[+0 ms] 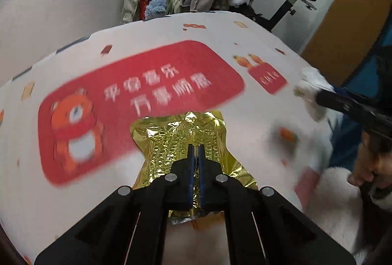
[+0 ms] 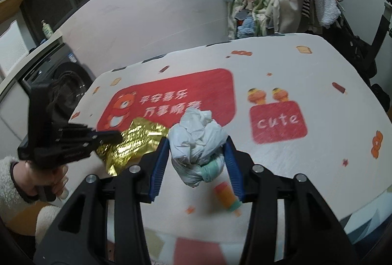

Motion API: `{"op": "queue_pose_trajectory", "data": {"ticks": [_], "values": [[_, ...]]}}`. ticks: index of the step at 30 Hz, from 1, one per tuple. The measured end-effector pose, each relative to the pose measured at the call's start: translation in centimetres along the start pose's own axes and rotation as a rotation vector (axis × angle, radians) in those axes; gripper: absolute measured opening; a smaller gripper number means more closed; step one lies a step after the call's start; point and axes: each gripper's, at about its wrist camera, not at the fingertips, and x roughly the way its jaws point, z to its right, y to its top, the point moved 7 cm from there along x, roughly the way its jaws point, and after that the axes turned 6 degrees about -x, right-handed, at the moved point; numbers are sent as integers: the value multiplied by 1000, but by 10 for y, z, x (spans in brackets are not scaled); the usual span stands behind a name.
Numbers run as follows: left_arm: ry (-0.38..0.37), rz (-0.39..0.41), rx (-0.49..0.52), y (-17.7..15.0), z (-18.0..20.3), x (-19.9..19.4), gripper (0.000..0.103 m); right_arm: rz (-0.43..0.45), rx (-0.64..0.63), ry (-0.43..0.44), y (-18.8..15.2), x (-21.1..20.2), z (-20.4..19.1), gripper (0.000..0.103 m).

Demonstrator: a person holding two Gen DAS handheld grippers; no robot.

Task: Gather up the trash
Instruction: 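Carry the gold wrapper and white tissue down into the bin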

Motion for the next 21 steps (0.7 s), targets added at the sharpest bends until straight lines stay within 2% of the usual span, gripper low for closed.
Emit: {"op": "queue_pose_trajectory", "data": {"ticks": [4,8,9,10,12,13,16,18,20,21], "values": [[-31,3,-46,-40,5,-26,3,-8,-11,29,-14,-7,-23,47],[-17,-38,-53,-80,9,-28,4,-14,-34,51,-25,-11,-45,47],[-8,-44,-39,-89,10,-27,9,-15,-37,56,-27,-12,-48,47],[6,-48,-26,-93,9,-26,38,-16,-40,61,-29,-13,-51,47],[54,-25,-9,-98,6,-27,79,-19,-51,64,-32,-14,-57,47],[56,4,-12,-98,5,-31,80,-21,-55,63,-34,-15,-59,47],[89,0,-34,-95,-5,-25,82,-28,-62,59,-37,-17,-61,47],[82,-18,-48,-90,-10,-16,86,-34,-59,53,-39,-17,-60,47],[78,-56,-84,-90,-18,-4,86,-35,-53,50,-40,-18,-59,47],[67,-71,-103,-90,-20,1,82,-35,-50,50,-40,-19,-58,47]]}}
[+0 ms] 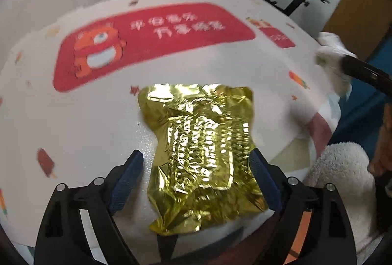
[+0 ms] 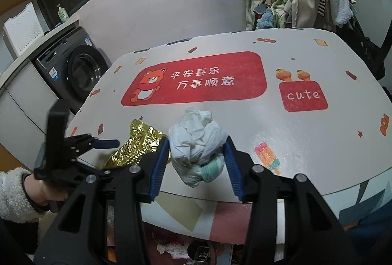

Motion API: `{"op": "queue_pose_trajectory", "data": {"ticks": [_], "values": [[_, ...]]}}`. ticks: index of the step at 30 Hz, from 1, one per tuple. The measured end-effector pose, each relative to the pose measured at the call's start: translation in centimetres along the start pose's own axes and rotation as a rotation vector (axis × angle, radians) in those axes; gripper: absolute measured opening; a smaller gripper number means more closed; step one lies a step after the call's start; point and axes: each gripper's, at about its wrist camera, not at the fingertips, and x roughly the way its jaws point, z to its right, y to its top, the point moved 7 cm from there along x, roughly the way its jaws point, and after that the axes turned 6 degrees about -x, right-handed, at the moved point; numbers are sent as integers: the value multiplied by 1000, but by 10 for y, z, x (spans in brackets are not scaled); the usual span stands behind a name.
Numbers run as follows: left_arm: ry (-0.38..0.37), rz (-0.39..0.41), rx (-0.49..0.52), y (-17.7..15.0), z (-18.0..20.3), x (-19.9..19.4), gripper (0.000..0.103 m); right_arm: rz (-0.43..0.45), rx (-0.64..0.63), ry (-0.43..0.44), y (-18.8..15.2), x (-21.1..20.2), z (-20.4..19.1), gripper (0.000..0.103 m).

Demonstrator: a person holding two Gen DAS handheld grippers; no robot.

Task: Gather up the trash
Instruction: 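Carry the gold wrapper and white tissue down into the bin, then open both grippers over the bin and lift them away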

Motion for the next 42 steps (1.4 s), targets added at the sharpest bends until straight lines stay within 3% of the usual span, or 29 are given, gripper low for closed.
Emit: {"op": "queue_pose_trajectory", "data": {"ticks": [1,4,13,16,22,29,31,37,42], "values": [[-6,15,-6,2,0,-1,65,1,2,-1,0,-1,0,47],[-48,11,-17,1,5,-8,56,4,2,-5,-1,-5,0,47],[-76,56,119,-46,45,-61,57,19,-13,11,-7,-23,-17,47],[-59,79,233,-76,64,-75,59,16,-24,17,-17,-26,-27,47],[-46,11,311,-131,78,-72,60,-5,-29,28,-40,-30,-40,47],[-75,-72,295,-163,84,-52,69,-35,-48,12,-63,-31,-47,47],[-90,-79,268,-164,83,-49,86,-47,-49,12,-70,-31,-47,47],[-80,55,107,-147,57,-72,93,-106,-94,4,-96,-20,-54,47],[-10,155,4,-140,26,-96,96,-187,-126,43,-124,-1,-71,47]]}}
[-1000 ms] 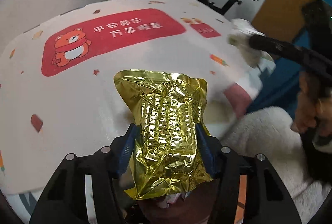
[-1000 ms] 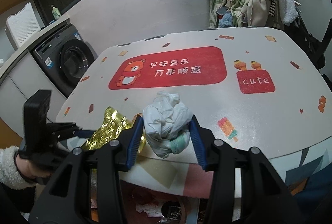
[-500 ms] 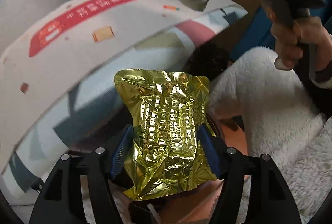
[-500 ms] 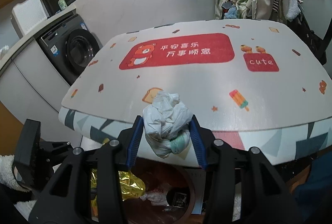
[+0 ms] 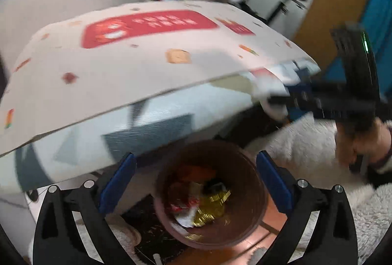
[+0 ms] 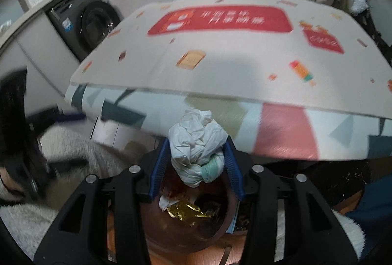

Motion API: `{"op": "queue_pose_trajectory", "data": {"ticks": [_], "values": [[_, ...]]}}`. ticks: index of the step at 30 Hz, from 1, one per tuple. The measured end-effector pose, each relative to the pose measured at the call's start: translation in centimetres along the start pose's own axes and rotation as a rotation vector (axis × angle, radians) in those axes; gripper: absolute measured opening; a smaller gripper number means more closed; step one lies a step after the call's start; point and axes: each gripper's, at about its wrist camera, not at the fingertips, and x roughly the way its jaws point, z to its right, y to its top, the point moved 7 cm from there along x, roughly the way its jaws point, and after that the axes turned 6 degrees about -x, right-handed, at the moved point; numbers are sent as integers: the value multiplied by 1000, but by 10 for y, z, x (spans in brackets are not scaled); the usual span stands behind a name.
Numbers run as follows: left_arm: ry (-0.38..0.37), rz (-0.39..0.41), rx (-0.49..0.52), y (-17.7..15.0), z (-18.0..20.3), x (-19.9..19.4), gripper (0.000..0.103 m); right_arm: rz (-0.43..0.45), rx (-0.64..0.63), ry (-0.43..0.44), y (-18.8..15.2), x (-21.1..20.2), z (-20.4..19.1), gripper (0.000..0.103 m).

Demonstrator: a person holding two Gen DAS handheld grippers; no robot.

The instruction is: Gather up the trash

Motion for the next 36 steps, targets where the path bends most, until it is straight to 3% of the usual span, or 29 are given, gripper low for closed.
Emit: {"op": "queue_pose_trajectory", "data": {"ticks": [4,15,17,19,22,27,30,36], "values": [[82,56,-40,3,-22,-17,97,-71,-46,22,-16,19,-20,47],[147,98,-81,7,-36,-27,97,-180,-119,27,-42,46,-43,48],[152,98,-80,6,-34,-26,97,-184,-126,23,-42,46,-44,51],[161,102,-84,7,-36,-26,97,-180,-128,12,-41,46,-44,68],[168,113,-99,8,-38,-28,97,-143,-134,-15,-35,39,-41,92],[212,178,-92,24,-39,-41,97,-29,-143,-104,-7,13,-31,97],[297,232,-67,42,-37,-56,97,48,-133,-141,15,-10,-23,97],[335,356,-29,81,-22,-95,97,227,-123,-213,68,-70,-14,97]]}}
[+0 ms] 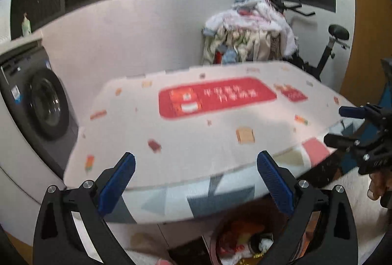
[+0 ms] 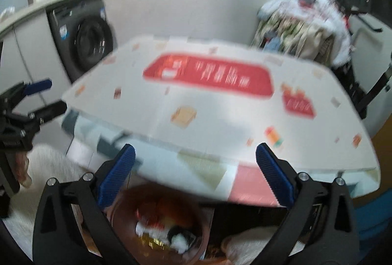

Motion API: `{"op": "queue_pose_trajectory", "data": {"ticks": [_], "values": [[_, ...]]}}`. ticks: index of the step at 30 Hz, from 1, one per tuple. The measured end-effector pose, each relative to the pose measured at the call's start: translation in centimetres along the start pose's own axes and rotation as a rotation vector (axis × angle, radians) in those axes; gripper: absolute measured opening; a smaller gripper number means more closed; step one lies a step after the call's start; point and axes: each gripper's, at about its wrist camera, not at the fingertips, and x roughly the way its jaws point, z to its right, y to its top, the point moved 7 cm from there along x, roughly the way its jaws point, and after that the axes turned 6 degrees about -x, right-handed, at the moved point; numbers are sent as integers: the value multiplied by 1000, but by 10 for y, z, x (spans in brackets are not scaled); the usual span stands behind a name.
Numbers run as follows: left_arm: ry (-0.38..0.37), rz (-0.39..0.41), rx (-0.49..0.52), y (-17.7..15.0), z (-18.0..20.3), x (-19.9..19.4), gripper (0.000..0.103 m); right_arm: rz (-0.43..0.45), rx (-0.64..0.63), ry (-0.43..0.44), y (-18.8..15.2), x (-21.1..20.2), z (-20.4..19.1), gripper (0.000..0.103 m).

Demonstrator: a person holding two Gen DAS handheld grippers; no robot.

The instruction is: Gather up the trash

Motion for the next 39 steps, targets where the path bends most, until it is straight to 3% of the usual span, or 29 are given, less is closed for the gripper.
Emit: {"op": "queue_pose_trajectory", "data": {"ticks": [6,11,39], "values": [[1,66,-29,37,1,-21,97,107,-2,-48,45,-37,16,97],[-15,90,-45,56,4,-32,97,150,-2,-62,60,-55,21,97],[-7,96,-27,63,10,-37,97,165,3,-79,64,-61,21,97]]}}
